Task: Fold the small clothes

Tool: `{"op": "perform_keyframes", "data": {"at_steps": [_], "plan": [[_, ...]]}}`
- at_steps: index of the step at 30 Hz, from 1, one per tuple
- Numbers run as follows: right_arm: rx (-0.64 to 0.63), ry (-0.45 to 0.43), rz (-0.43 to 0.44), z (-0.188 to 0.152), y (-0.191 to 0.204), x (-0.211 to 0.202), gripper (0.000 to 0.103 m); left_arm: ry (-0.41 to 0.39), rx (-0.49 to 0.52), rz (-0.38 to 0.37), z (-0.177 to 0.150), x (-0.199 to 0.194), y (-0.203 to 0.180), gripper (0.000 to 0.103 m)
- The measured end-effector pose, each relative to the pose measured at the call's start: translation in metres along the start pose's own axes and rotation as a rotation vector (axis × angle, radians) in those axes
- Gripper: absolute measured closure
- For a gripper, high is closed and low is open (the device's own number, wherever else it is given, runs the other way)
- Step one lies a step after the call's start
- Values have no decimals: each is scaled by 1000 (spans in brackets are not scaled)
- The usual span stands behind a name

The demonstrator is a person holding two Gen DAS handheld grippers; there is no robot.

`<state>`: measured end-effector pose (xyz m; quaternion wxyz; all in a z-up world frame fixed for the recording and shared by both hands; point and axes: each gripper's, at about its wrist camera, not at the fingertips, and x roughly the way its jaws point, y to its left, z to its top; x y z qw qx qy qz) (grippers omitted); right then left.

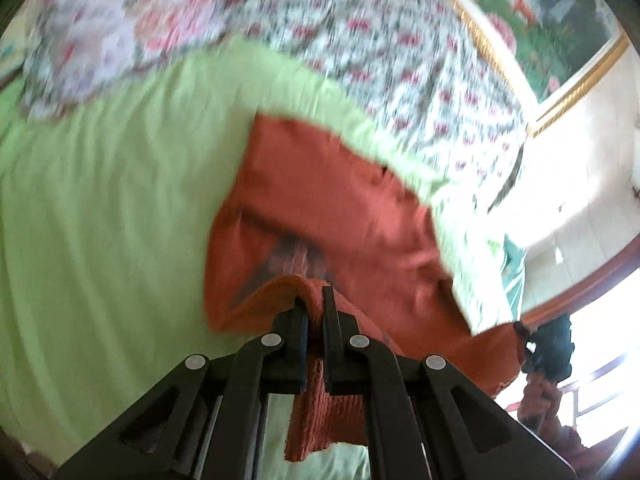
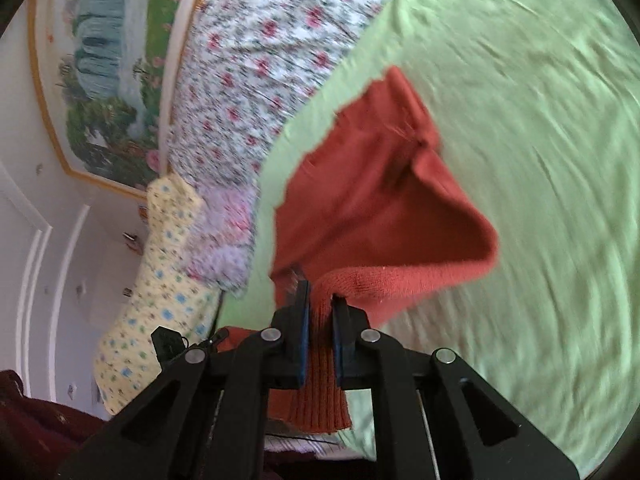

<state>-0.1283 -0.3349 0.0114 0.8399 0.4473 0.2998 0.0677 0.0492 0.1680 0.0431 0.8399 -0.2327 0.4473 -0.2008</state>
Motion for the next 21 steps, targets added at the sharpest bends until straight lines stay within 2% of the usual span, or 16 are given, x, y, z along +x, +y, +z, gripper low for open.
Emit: {"op": "perform_keyframes", "data": {"at_steps": [3, 7, 10, 14, 21], "plan": [[-11, -31, 36, 32, 10, 15, 93, -62, 5, -11, 37, 12, -7, 100], [-29, -73, 36, 81, 14, 39, 93, -110, 33, 17, 82, 41, -17, 101], [-14, -93, 22, 119, 11, 62, 93, -112, 16, 48, 113, 75, -14, 101], [28, -105, -37, 161, -3, 97, 93, -92, -31, 97, 137, 116, 5, 101], [102, -66, -162, 200, -43, 151, 93, -42, -115, 180, 162, 183, 40, 101]]}}
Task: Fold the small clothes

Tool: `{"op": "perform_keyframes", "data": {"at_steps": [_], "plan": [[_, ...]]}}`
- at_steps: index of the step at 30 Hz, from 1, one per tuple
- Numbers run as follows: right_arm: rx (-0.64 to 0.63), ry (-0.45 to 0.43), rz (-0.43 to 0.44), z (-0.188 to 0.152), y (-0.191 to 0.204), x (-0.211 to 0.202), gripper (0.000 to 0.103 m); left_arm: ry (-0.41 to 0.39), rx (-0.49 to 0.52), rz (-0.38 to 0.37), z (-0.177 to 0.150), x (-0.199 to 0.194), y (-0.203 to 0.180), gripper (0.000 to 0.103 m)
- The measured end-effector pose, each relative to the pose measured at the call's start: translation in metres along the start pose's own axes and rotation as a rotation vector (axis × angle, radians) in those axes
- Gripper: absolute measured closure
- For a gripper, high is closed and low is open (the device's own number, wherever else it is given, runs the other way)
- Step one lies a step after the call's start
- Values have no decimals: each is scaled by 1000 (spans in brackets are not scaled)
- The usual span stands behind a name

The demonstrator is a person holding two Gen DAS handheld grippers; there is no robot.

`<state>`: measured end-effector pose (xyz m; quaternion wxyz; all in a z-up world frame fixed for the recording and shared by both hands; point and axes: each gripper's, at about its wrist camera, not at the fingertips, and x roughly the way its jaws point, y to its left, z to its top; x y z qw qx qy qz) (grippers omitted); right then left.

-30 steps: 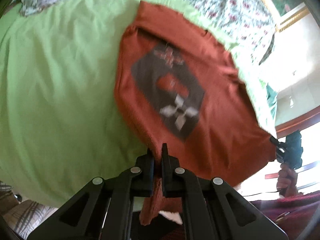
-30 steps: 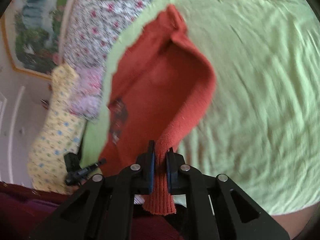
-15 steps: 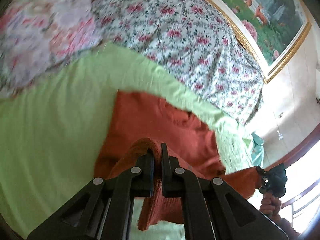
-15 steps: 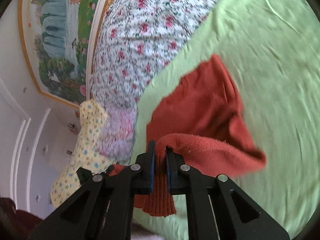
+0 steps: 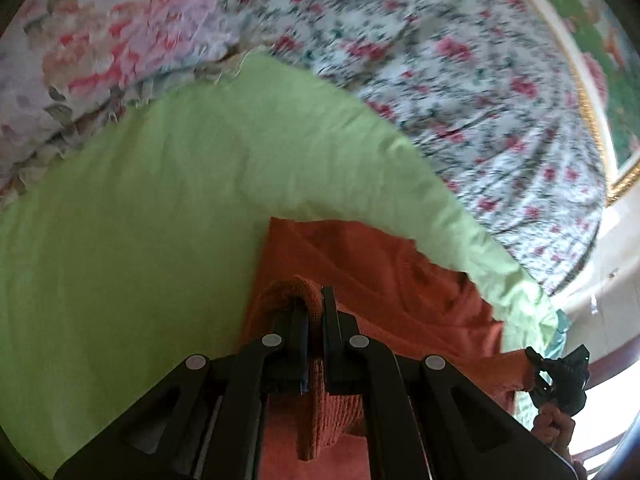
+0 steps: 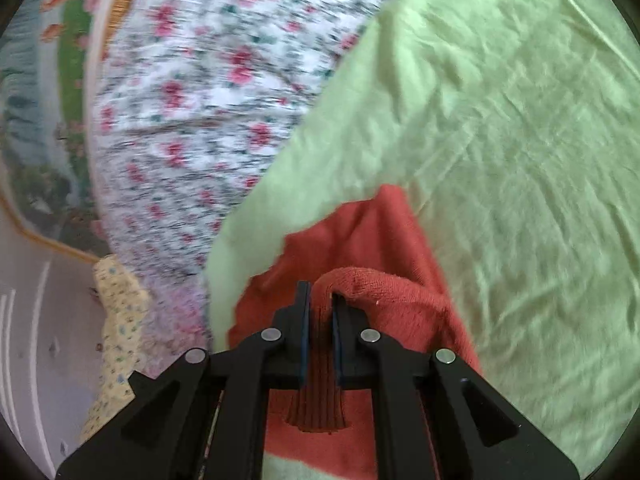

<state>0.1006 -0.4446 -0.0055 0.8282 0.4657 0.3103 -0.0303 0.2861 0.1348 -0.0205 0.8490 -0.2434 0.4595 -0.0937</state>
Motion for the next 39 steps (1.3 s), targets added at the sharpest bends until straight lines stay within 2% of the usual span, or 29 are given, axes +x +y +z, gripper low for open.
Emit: {"op": "perform_keyframes", "data": {"at_steps": [4, 8, 11, 12, 13, 15, 17, 19, 21, 23, 25, 26, 28, 29, 31, 32, 35, 39], "plan": [[42, 25, -57, 13, -20, 25, 92, 31, -30, 29, 6, 31, 9, 100], [135, 69, -82, 22, -40, 40, 86, 101, -44, 55, 9, 51, 17, 96], [160, 56, -54, 24, -40, 30, 75, 94, -16, 41, 7, 35, 12, 92], [147, 42, -55, 25, -36, 24, 65, 89, 9, 49, 4, 27, 7, 89], [128, 16, -65, 24, -31, 15, 58, 83, 41, 56, 0, 19, -1, 87], [69, -47, -92, 18, -16, -4, 57, 72, 121, 55, -15, 2, -21, 81], [-15, -59, -101, 7, 4, -12, 57, 87, 185, 21, -31, -7, -42, 76], [-140, -17, -87, -8, 30, -8, 57, 123, 233, -45, -48, -8, -61, 74], [-277, 76, -84, -27, 55, 8, 57, 184, 288, -102, -65, -1, -82, 73], [-386, 168, -97, -44, 73, 30, 57, 215, 372, -93, -80, 10, -101, 73], [-450, 211, -123, -54, 82, 44, 57, 214, 453, -36, -84, 18, -114, 72], [-473, 216, -145, -54, 86, 49, 57, 202, 488, 1, -80, 21, -118, 71], [-499, 199, -186, -48, 90, 52, 56, 177, 523, 48, -68, 23, -118, 51], [-509, 184, -206, -42, 92, 52, 53, 153, 535, 72, -57, 23, -116, 47], [-555, 158, -250, -27, 98, 50, 41, 121, 547, 95, -31, 25, -112, 34], [-589, 148, -270, -20, 102, 50, 38, 111, 548, 119, -16, 28, -107, 31], [-688, 129, -321, -1, 114, 57, 31, 118, 535, 133, 24, 46, -93, 28], [-770, 191, -347, 16, 117, 75, 30, 195, 548, 143, 52, 86, -89, 28]]}}
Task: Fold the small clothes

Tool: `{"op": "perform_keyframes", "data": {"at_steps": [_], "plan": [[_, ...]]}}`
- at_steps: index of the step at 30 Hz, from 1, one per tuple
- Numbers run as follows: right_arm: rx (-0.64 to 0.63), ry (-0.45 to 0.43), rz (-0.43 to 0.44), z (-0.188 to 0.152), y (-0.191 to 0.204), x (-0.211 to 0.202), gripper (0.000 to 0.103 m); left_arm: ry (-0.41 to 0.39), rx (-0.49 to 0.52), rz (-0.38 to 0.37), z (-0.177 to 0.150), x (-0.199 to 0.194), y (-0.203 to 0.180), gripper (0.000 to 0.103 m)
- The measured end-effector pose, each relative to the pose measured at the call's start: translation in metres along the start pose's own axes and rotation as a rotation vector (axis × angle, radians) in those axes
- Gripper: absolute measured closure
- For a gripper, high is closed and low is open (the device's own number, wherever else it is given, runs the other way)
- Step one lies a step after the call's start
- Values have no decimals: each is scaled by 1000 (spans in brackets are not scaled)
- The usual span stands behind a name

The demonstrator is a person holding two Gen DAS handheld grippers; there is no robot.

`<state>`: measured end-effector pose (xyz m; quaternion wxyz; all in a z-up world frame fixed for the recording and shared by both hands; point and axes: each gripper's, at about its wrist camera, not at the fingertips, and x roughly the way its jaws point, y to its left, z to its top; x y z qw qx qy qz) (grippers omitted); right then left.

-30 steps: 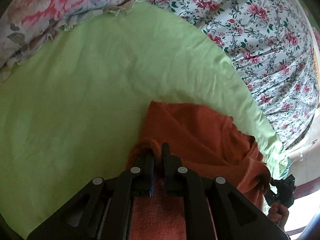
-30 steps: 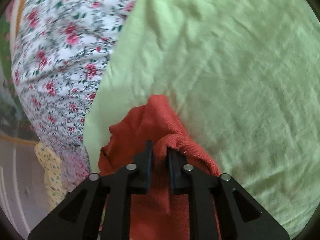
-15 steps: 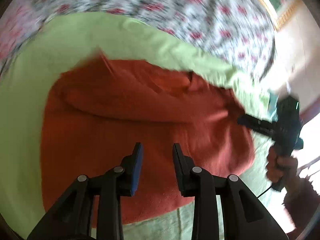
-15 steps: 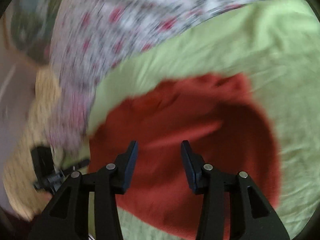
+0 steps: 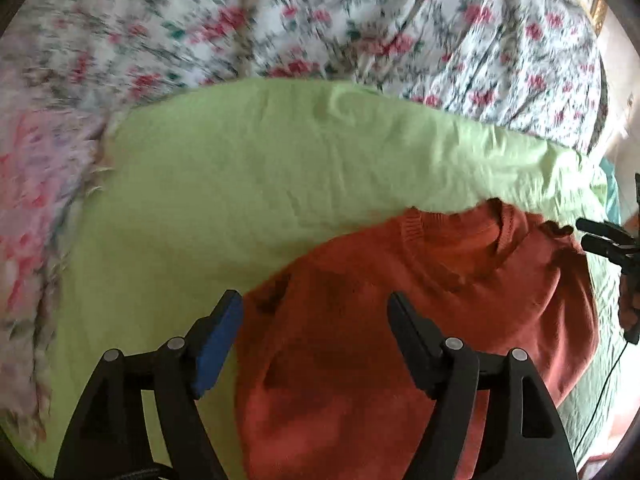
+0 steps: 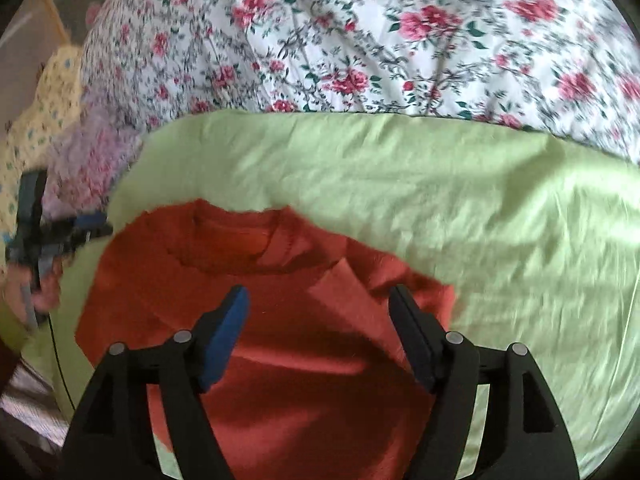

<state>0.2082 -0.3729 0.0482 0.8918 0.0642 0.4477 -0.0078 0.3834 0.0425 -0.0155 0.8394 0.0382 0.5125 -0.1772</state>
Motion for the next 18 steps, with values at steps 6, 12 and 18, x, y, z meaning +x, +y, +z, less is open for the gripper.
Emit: {"op": "perform_keyframes", "data": {"at_steps": [6, 12, 18], "plan": [[-90, 83, -11, -3, -1, 28, 39, 115, 108, 8, -5, 43, -14, 40], [-76, 45, -17, -7, -5, 25, 96, -3, 191, 98, -18, 25, -32, 95], [274, -163, -38, 4, -61, -5, 96, -117, 59, 194, -8, 13, -20, 96]]}}
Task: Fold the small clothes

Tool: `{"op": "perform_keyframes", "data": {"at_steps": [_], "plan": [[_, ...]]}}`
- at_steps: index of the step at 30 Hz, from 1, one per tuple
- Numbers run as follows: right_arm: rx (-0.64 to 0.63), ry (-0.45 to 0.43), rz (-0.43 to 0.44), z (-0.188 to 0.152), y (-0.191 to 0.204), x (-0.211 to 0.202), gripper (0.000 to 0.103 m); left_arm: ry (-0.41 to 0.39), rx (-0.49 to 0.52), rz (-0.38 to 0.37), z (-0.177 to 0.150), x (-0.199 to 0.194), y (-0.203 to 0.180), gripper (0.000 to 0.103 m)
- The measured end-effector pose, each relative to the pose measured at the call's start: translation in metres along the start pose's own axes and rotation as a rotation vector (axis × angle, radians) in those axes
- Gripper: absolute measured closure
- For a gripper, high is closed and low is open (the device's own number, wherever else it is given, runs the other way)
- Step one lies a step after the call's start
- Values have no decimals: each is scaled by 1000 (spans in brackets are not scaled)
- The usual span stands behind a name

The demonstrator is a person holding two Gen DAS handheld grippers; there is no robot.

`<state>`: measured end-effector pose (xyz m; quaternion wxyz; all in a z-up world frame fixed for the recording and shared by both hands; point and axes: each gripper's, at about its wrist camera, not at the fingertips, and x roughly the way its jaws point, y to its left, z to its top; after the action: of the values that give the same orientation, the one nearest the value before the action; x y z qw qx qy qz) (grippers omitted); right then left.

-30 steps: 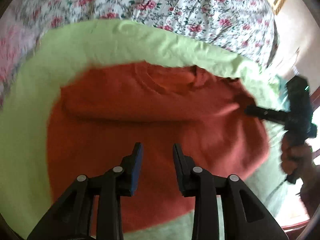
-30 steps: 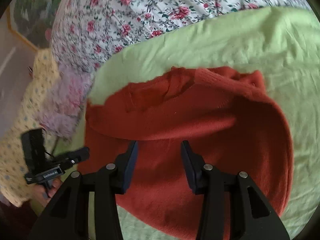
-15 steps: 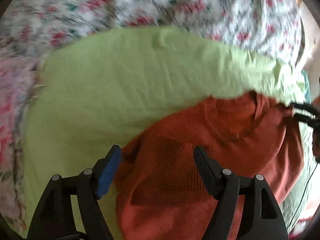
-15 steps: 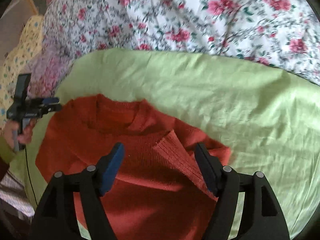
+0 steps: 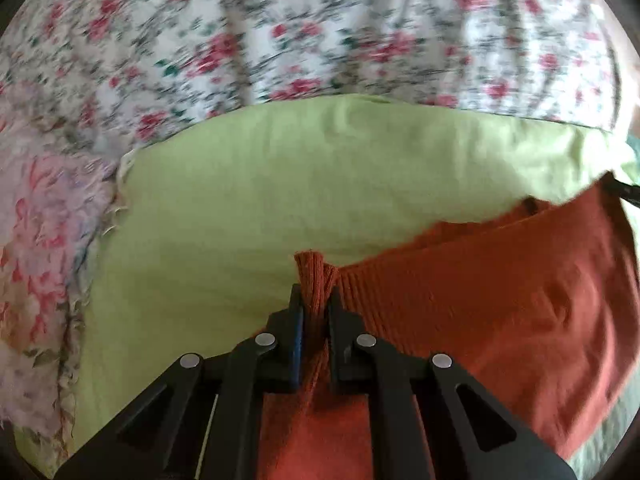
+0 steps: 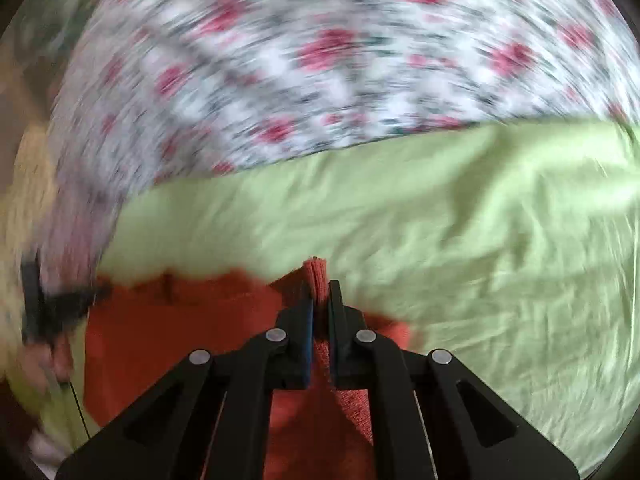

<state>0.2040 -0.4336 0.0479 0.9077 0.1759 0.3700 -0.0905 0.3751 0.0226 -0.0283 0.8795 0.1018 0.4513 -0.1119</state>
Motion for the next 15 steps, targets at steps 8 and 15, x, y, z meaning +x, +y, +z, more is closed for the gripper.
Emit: {"op": "perform_keyframes", "data": {"at_steps": [8, 15], "plan": [[51, 56, -172, -13, -9, 34, 91, 91, -140, 103, -5, 37, 8, 80], [81, -23, -164, -17, -9, -12, 54, 36, -280, 117, -18, -20, 36, 55]]}}
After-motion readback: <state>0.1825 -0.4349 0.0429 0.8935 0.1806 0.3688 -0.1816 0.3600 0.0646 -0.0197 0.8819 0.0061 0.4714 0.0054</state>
